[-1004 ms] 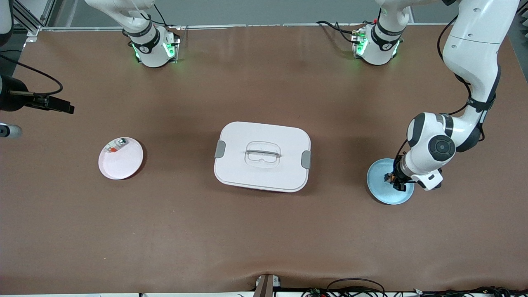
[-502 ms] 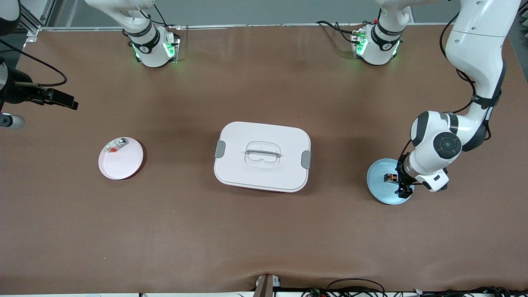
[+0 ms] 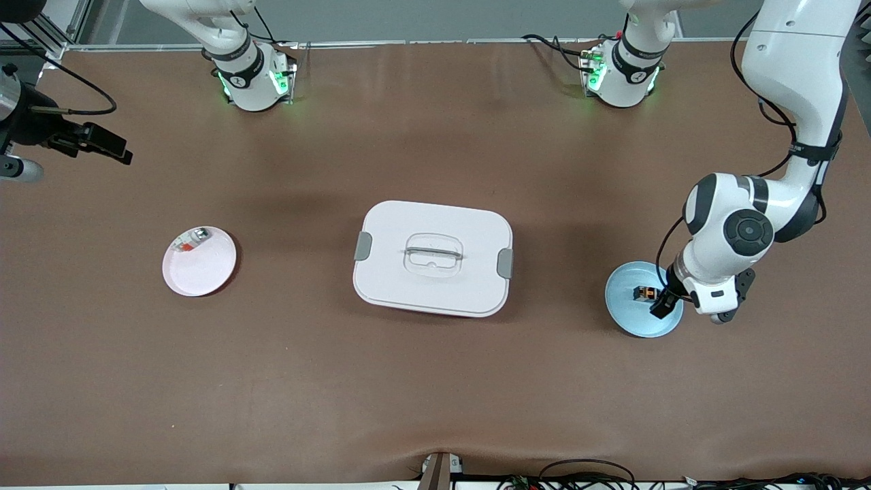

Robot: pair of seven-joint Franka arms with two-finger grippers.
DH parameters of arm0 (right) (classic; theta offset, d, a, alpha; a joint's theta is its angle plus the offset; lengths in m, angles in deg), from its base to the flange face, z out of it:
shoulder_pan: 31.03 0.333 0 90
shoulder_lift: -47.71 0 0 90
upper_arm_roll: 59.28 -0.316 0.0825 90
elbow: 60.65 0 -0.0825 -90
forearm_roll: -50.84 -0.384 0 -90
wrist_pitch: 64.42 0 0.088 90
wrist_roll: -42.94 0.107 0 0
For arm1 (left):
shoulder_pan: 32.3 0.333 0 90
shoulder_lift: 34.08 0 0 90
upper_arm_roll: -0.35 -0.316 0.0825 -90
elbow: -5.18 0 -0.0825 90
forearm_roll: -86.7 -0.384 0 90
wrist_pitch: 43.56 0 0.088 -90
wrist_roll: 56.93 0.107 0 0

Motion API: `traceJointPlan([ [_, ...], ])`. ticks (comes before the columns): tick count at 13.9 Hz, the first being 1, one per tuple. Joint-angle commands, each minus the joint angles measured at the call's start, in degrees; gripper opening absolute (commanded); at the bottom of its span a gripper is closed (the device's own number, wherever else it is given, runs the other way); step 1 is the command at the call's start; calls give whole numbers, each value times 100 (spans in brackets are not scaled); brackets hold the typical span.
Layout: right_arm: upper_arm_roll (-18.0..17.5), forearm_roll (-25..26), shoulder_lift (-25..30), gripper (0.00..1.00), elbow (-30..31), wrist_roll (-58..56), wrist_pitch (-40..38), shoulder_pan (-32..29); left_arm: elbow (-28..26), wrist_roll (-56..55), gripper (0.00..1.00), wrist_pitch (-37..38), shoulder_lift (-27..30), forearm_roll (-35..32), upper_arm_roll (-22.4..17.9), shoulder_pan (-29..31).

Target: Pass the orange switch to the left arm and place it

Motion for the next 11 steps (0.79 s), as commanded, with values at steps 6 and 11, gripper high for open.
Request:
traceJointPlan([
  [6,-23,-76,233,100,199,364,91,-13,-220,3612,100,129,610,-40,61,73],
  [11,-58,-15,216,100,120,356,64,13,-10,4010,100,392,926,249,132,187],
])
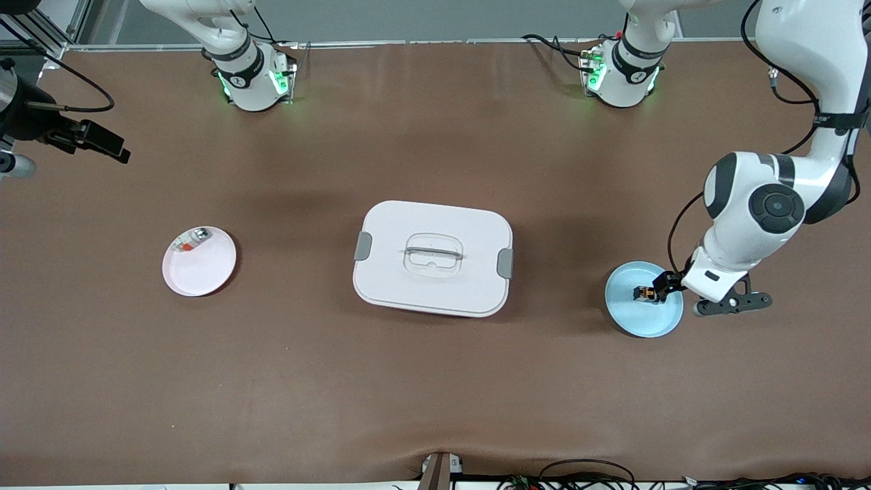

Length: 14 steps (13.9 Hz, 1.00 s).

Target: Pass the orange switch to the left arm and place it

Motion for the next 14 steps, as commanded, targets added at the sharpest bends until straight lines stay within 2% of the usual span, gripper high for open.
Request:
traceJointPlan([
  [1,-54,-3,163,100,91,109,-7,13,150,233,100,280,292,519,116,107],
  [5,-1,-134,189,100,73,127,-340,-22,958,1066,100,1350,310,1207,116,221],
  [9,-45,-161,286,100,99,136,-271,13,1986,1174,100,2309,301,1225,81,195],
  [11,-54,-152,286,100,73,136,-236,13,2216,1209,100,2600,397,1208,89,230],
  [14,-19,-152,391,100,99,136,106,-13,2191,1341,100,2619,652,1208,98,318],
])
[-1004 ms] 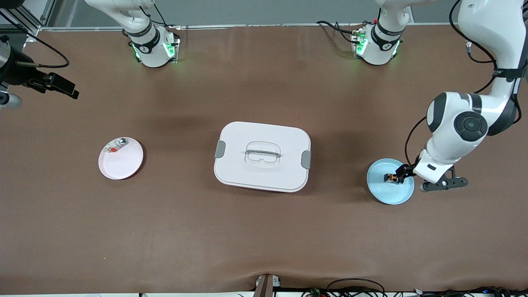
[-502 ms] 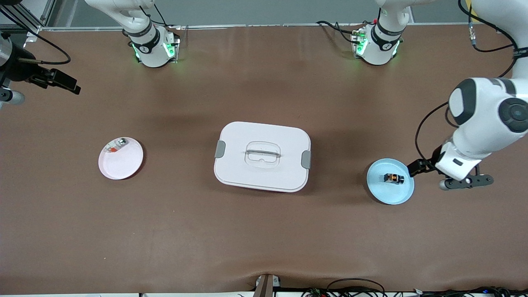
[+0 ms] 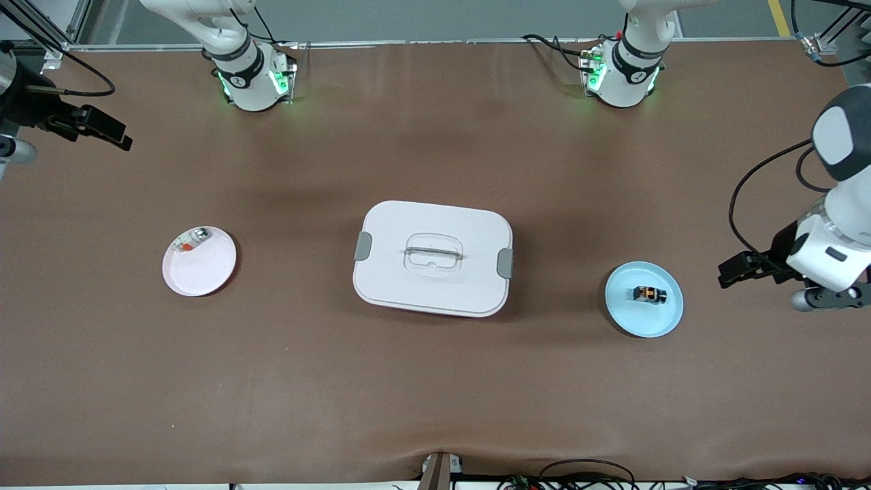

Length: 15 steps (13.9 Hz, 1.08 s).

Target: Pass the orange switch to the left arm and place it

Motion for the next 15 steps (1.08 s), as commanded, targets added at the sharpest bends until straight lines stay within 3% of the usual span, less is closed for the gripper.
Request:
traceJointPlan([
  [1,31,-71,181,100,93,80,231,-13,11,182,100,142,259,75,75,123],
  [15,-57,122,199,100,-4,-430,196,31,47,174,100,678,901,93,102,62],
])
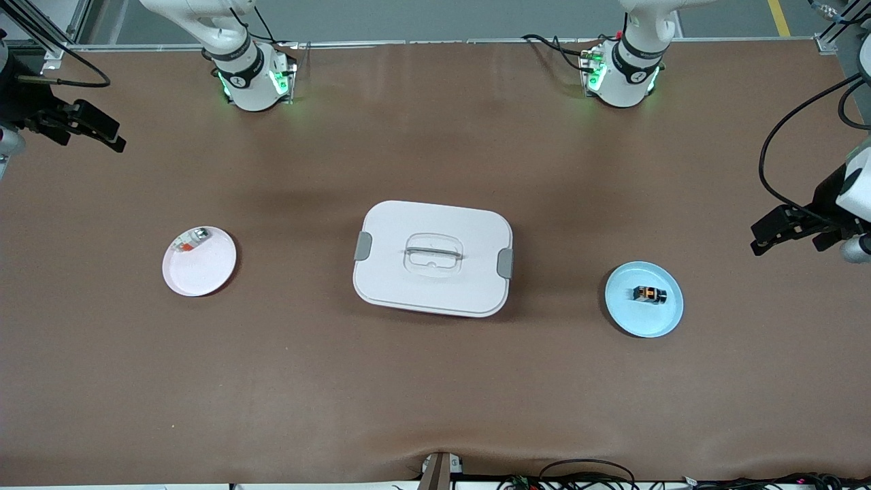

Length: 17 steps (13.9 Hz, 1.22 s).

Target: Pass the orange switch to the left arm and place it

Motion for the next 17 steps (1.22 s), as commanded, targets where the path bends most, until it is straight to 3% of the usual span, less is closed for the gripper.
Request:
traceJointPlan([
  [1,20,79,99,100,17,-156,-19,29,-5,115,100,157,148,92,-37,-97],
  [2,29,79,99,100,17,-156,-27,21,3,115,100,157,157,92,-159,-299],
  [6,56,79,99,100,17,-156,-54,12,-5,106,100,236,245,101,-1266,-1380],
  [11,56,70,90,100,8,-156,-133,-6,-49,53,100,368,332,101,-1338,-1479],
  [17,73,79,82,100,8,-164,-195,-14,-480,9,100,368,799,207,-1321,-1435],
])
